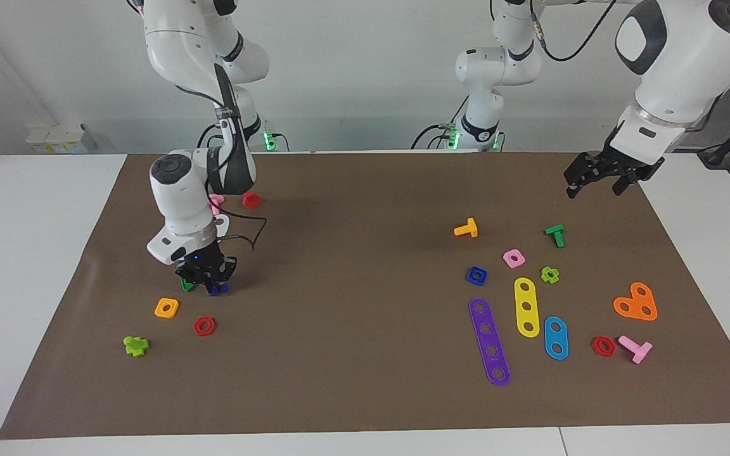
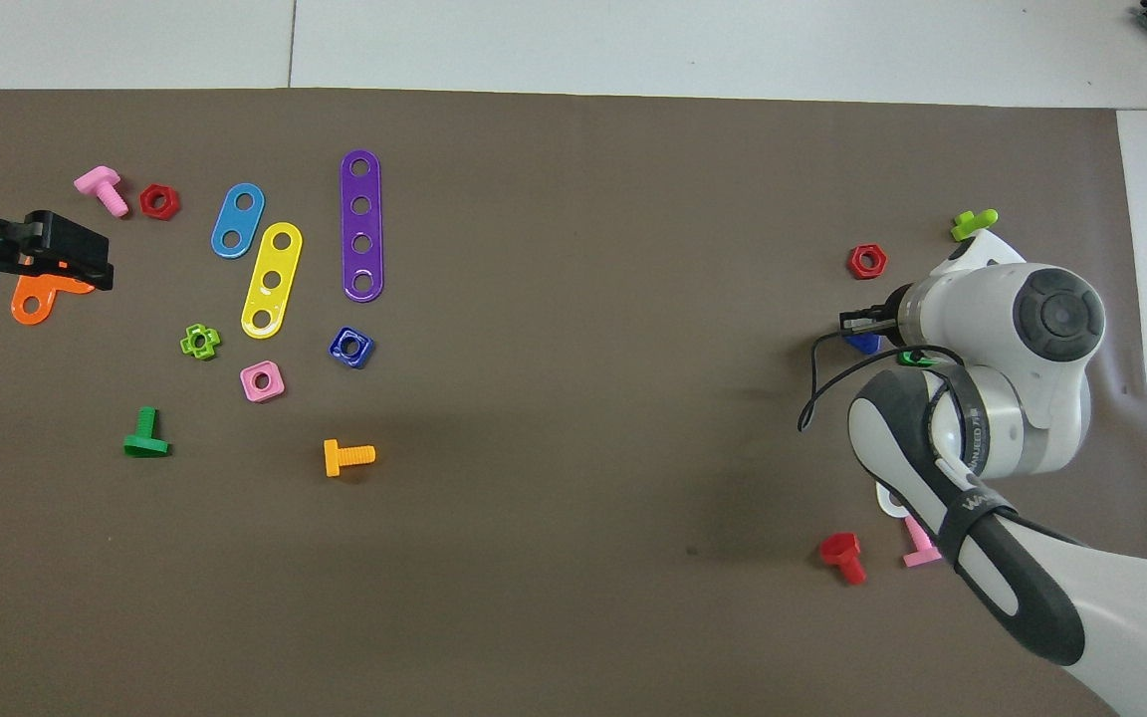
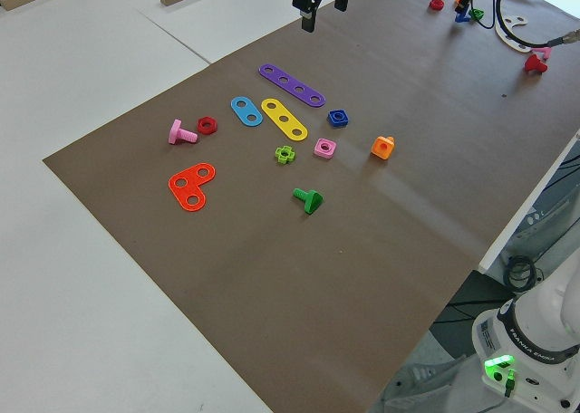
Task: Unscrew and place screws in storage area
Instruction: 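Carry the blue nut near the red nut and release it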
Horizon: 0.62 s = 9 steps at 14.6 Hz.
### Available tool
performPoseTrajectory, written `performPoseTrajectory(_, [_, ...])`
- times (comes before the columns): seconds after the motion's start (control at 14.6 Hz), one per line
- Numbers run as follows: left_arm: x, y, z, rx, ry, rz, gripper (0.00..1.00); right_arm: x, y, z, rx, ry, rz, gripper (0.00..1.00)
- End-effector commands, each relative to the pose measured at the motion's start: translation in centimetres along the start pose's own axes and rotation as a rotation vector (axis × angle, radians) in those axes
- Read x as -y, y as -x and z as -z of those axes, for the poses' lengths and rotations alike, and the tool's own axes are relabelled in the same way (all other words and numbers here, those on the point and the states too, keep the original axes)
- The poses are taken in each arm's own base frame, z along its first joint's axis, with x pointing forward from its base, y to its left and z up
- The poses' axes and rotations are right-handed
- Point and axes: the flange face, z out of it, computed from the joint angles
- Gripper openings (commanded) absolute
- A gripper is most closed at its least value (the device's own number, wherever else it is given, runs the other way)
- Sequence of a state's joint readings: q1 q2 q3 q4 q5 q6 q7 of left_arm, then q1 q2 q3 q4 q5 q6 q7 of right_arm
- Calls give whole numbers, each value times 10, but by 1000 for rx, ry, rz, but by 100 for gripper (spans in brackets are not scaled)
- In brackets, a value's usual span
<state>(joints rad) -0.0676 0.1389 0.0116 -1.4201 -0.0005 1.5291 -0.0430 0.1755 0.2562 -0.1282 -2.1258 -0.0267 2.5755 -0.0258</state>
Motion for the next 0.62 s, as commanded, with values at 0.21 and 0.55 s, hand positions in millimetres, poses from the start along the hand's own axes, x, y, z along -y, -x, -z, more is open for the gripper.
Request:
performPoseTrajectory(0.21, [2, 10, 2, 1, 14, 14, 100, -4, -17, 47, -11, -8, -65, 100])
performPoseTrajectory(0.55, [2, 10, 2, 1, 14, 14, 100, -18, -42, 161, 60, -11, -215, 100])
